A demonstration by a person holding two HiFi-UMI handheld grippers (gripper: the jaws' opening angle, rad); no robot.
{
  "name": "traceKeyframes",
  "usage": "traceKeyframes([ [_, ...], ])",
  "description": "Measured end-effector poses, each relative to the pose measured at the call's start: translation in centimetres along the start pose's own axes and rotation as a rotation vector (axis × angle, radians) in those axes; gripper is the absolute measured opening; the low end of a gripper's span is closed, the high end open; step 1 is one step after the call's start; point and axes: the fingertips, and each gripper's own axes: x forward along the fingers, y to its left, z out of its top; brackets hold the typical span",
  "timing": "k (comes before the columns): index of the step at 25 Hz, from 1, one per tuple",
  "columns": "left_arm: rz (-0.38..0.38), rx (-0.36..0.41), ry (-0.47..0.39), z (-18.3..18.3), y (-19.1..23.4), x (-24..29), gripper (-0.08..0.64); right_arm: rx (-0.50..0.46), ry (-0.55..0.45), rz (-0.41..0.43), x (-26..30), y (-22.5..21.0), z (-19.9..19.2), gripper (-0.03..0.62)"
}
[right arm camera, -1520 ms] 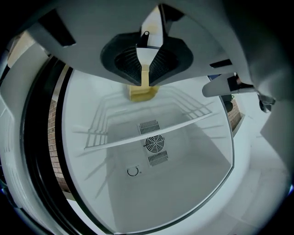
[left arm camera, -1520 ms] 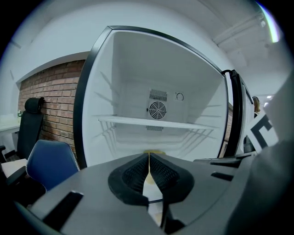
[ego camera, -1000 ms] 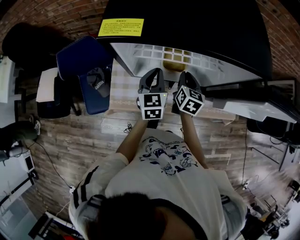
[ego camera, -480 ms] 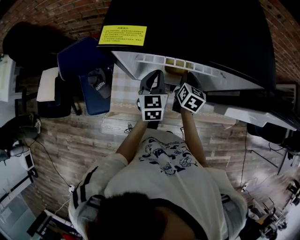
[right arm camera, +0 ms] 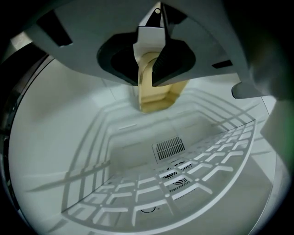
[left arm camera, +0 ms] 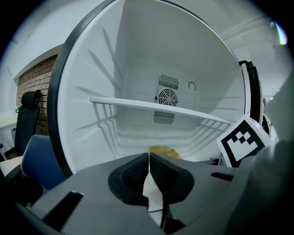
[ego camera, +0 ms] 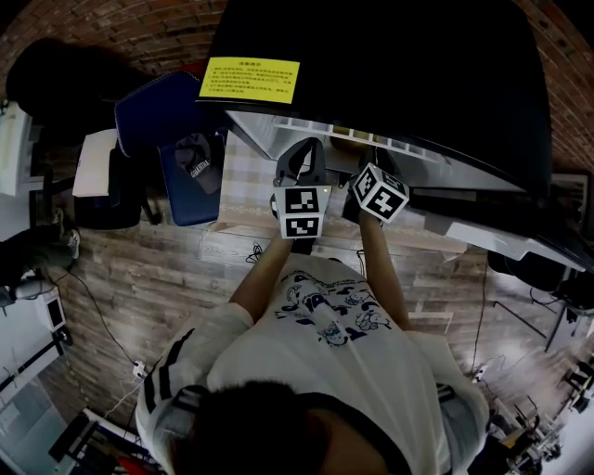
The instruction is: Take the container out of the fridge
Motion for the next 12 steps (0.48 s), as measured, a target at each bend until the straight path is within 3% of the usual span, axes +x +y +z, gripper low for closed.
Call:
traceKeyframes([
  [12,0.005,-0.007,0.008,-0.1,0.2,0.4,0.021,0.030,0.050,-0.027,1.4,-0.8,-0.4,0.091],
])
